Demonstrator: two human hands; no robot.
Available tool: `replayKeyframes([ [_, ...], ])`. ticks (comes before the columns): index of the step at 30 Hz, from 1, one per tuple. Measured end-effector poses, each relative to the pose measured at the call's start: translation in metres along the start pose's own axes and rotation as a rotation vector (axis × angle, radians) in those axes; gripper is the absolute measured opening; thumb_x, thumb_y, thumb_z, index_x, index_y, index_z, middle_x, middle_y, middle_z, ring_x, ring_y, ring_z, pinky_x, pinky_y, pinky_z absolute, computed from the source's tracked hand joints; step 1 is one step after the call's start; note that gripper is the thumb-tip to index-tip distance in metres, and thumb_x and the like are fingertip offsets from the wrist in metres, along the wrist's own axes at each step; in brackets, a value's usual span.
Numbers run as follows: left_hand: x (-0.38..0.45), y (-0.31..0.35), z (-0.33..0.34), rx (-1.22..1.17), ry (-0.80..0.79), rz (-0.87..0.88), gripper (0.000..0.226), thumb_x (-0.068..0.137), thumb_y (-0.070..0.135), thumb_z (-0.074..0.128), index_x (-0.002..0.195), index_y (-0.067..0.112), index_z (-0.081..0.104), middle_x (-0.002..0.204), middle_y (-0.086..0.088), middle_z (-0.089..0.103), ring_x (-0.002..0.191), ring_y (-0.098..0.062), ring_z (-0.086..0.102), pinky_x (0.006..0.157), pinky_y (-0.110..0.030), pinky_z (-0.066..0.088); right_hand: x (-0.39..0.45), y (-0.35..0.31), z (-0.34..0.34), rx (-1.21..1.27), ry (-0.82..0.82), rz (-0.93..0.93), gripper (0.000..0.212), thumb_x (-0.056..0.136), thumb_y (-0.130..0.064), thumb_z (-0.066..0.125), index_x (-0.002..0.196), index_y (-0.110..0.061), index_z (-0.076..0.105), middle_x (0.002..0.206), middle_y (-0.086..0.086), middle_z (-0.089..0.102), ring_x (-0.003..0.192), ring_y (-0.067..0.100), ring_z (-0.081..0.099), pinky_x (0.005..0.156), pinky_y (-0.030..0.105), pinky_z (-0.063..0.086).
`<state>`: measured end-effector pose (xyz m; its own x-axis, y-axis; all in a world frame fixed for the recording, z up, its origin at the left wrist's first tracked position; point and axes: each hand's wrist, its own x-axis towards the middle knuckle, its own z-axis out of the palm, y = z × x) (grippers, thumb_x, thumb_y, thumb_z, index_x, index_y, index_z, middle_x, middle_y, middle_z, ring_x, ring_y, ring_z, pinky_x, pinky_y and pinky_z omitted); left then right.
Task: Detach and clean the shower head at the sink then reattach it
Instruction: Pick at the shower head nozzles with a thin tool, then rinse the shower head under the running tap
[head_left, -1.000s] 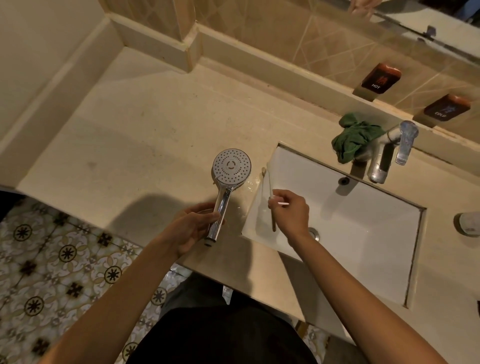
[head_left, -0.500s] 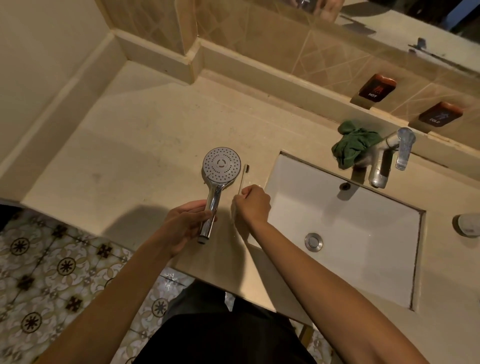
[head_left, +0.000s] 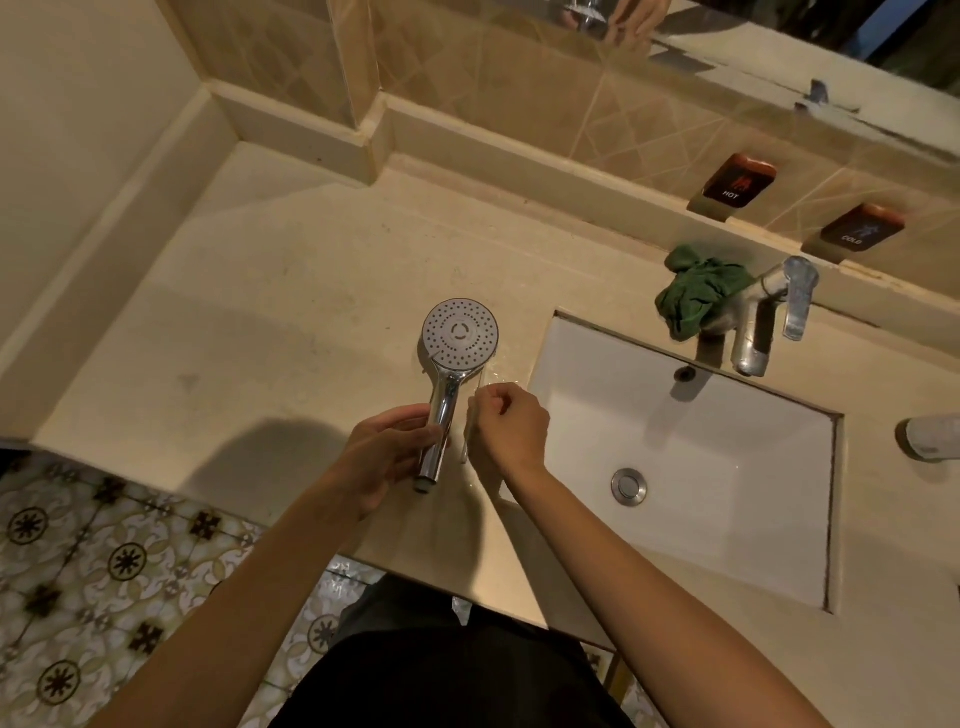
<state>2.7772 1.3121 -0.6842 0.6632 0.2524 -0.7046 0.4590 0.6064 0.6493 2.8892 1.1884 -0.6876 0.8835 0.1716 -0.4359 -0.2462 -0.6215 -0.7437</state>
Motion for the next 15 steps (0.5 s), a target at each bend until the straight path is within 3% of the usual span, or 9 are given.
replayKeyframes([
  [1, 0.001, 0.001, 0.004, 0.001, -0.009, 0.002, 0.033, 0.084, 0.008, 0.074, 0.117, 0.013, 0.073, 0.107, -0.008, 0.078, 0.087, -0.019, 0.076, 0.066, -0.028, 0.059, -0.003, -0.001, -0.005, 0.068, -0.031, 0.005, 0.022, 0.095, -0.023, 0.059, 0.083, -0.018, 0.076, 0.069, -0.005, 0.071, 0.064, 0.003, 0.067, 0.065, 0.015, 0.052],
  [3, 0.004, 0.002, 0.012, 0.047, -0.056, 0.014, 0.028, 0.084, 0.011, 0.075, 0.112, 0.016, 0.076, 0.105, -0.007, 0.079, 0.087, -0.018, 0.076, 0.066, -0.027, 0.058, -0.008, -0.002, -0.015, 0.184, -0.125, 0.050, 0.027, 0.096, -0.029, 0.061, 0.078, -0.017, 0.078, 0.069, 0.003, 0.075, 0.069, 0.014, 0.074, 0.073, 0.027, 0.061],
  [5, 0.005, 0.004, 0.020, 0.120, -0.128, 0.034, 0.027, 0.084, 0.019, 0.075, 0.111, 0.017, 0.076, 0.106, -0.010, 0.078, 0.090, -0.019, 0.074, 0.069, -0.028, 0.057, -0.011, -0.002, -0.025, 0.297, -0.196, 0.097, 0.022, 0.096, -0.032, 0.067, 0.091, -0.017, 0.082, 0.079, 0.007, 0.078, 0.082, 0.027, 0.077, 0.081, 0.037, 0.064],
  [8, 0.009, 0.005, 0.033, 0.169, -0.210, 0.044, 0.034, 0.083, 0.025, 0.075, 0.116, 0.016, 0.073, 0.107, -0.018, 0.075, 0.094, -0.022, 0.073, 0.074, -0.029, 0.059, -0.014, 0.004, -0.039, 0.415, -0.211, 0.136, 0.020, 0.089, -0.028, 0.077, 0.106, -0.018, 0.082, 0.094, 0.002, 0.081, 0.088, 0.020, 0.078, 0.081, 0.033, 0.065],
  [12, 0.015, 0.005, 0.057, 0.236, -0.300, 0.019, 0.035, 0.083, 0.022, 0.073, 0.117, 0.015, 0.073, 0.111, -0.015, 0.074, 0.104, -0.026, 0.072, 0.080, -0.028, 0.060, -0.015, 0.018, -0.062, 0.452, -0.182, 0.171, 0.022, 0.085, -0.022, 0.080, 0.107, -0.017, 0.081, 0.098, 0.007, 0.081, 0.091, 0.022, 0.078, 0.083, 0.036, 0.064],
  [15, 0.018, 0.004, 0.082, 0.256, -0.357, -0.014, 0.031, 0.082, 0.016, 0.074, 0.112, 0.021, 0.076, 0.110, -0.009, 0.077, 0.104, -0.021, 0.073, 0.076, -0.024, 0.059, -0.015, 0.030, -0.084, 0.525, -0.147, 0.201, 0.021, 0.085, -0.020, 0.080, 0.106, -0.017, 0.081, 0.098, 0.006, 0.081, 0.091, 0.017, 0.079, 0.075, 0.026, 0.062],
])
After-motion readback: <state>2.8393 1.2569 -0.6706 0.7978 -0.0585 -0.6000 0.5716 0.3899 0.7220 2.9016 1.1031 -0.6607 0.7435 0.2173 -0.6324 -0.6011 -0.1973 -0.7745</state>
